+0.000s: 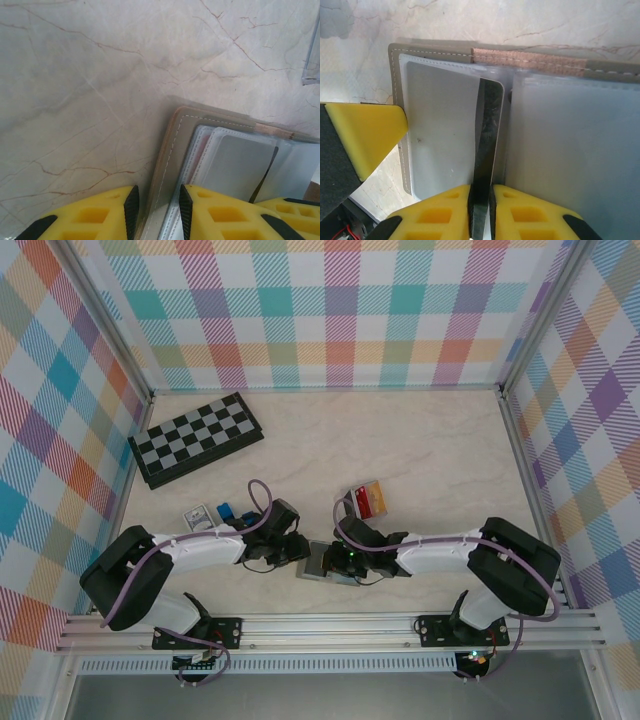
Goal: Put the credit cards into the card holder
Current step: Insert the credit card into the card slot, then close the card holder at the center of the table.
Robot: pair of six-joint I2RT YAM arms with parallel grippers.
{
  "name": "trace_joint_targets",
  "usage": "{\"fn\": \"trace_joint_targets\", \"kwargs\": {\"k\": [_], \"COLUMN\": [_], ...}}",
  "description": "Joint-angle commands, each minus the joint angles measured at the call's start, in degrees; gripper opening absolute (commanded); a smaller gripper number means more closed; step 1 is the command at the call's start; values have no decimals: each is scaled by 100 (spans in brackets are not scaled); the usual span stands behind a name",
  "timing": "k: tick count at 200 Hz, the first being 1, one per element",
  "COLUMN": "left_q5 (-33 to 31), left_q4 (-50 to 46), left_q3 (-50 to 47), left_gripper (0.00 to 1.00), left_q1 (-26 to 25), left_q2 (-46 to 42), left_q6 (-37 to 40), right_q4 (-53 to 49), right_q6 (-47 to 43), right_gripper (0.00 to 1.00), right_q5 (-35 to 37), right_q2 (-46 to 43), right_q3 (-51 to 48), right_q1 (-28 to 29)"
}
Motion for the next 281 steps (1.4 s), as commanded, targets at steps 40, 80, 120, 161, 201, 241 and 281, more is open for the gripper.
{"fn": "trace_joint_targets", "kwargs": {"k": [40, 80, 120, 161, 201, 241, 281], "left_q5": [-281, -456, -591, -779, -842, -715, -510], "left_q4": [-128, -295, -524, -890, -999, -946, -885], "left_q3": [-106, 7, 166, 345, 465, 495, 598], "left_gripper": [34, 38, 40, 43, 46, 50, 52], "left_q1": [-214, -212, -207, -209, -183, -66, 84], "left_q2": [-332, -458, -499, -588, -554, -529, -378], "left_q6": [-5, 47, 149, 266, 277, 260, 277], "right_q4": [-1970, -3746, -4339, -4650, -4605, -4896, -4928], "right_q6": [-714, -1042, -1068, -1166, -1521, -1500, -1639], "right_gripper": [28, 35, 44, 49, 57, 66, 67], "right_q5": [1104, 1912, 2366, 2612, 2389, 2214, 2107], "right_q2": [-1078, -1067, -1141, -1256, -1564, -1738, -1786], "right_q3": [516, 1230, 1480, 1574, 1516, 1478, 1524], "right_q1": [-11, -20, -27, -124, -503, -653, -800]}}
